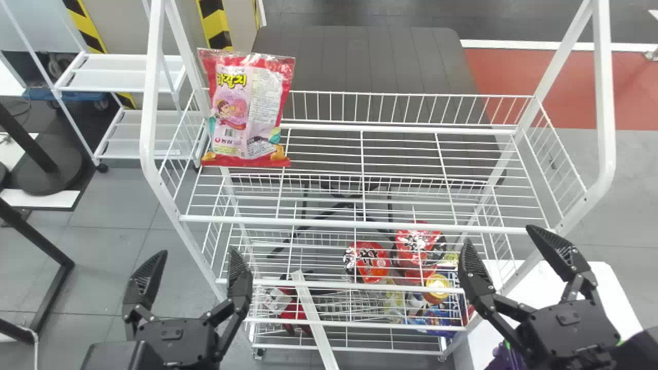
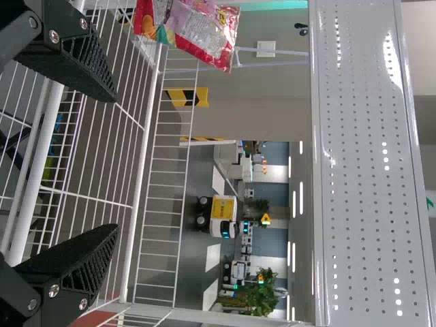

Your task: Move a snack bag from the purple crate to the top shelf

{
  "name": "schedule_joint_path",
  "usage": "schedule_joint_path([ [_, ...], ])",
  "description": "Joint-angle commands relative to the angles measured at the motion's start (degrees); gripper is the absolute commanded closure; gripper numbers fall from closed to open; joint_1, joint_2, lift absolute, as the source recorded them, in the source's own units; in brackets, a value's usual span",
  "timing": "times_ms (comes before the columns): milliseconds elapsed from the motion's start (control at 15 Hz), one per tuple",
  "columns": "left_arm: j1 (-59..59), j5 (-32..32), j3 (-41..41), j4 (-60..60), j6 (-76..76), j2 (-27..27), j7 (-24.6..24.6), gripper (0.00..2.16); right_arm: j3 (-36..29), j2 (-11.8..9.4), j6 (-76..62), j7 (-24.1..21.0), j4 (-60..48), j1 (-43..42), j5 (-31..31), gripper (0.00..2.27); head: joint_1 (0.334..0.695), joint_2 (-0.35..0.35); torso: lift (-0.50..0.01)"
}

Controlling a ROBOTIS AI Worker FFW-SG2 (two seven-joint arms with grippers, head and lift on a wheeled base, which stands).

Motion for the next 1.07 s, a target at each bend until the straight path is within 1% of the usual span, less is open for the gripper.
schedule_joint_path([
  [0, 0.1, -0.2, -0.2, -0.4, 1.4, 0.0, 0.1, 0.12, 0.5, 0.2, -0.2, 0.0, -0.1, 0.1, 0.0, 0.17, 0.695, 0.010, 0.000],
  [1000, -0.9, -0.4, -0.2, 1.1, 1.2, 0.0, 1.2, 0.13, 0.6, -0.1, -1.9, 0.0, 1.2, -0.4, 0.0, 0.18, 0.695, 0.018, 0.000],
])
